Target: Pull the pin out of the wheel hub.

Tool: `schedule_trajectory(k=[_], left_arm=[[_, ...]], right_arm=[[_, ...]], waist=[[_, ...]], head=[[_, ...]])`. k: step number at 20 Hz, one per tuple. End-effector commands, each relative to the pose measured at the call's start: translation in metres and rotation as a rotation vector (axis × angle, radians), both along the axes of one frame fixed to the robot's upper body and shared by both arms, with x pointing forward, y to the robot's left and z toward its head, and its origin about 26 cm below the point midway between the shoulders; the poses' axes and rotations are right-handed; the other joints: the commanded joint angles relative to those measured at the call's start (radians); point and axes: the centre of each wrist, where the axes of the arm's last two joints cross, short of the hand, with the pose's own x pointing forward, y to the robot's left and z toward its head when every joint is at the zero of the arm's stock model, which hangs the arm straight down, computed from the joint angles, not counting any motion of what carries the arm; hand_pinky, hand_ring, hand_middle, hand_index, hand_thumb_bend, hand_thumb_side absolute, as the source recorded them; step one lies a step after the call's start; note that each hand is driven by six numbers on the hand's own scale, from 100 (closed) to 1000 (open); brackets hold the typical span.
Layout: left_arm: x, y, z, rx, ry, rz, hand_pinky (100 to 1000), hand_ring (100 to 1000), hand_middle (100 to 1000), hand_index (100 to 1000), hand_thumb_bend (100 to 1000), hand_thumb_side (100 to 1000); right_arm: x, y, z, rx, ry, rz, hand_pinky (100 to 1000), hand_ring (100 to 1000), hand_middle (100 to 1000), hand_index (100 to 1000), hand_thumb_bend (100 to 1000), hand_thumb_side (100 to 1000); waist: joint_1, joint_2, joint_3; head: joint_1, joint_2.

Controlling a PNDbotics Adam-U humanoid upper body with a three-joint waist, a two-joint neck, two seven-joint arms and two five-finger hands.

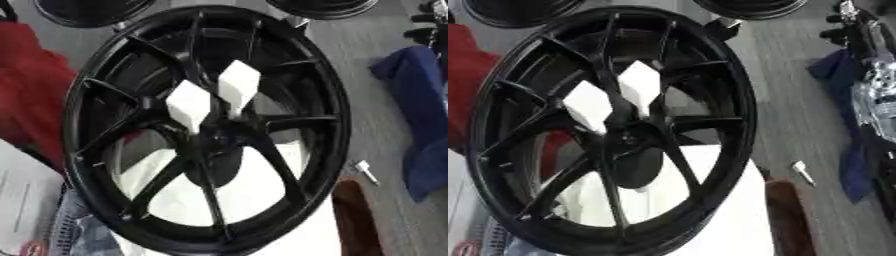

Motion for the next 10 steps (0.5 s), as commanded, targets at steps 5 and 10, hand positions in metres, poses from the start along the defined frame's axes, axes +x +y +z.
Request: schedule_trajectory(k=[5,10], left_arm=[[-0.004,-0.021,0.019,-0.075,-0.177,-0.025,798,771,702,815,439,630],[-0.004,-0.041,0.016,-0.235,-0.332,-0.069,794,766,701,817,415,621]], right_arm=[[0.0,-0.003,0.016,-0.008,-0.042,-0.006,859,685,732,818,100,848],[0.005,0.012,0.026,-0.021,-0.075,0.038,859,684,732,818,100,829]], waist=[[0.0,-0.024,0.004],[0.002,-0.026,0.007]], head=[[0.017,-0.001],[0.021,0.003]])
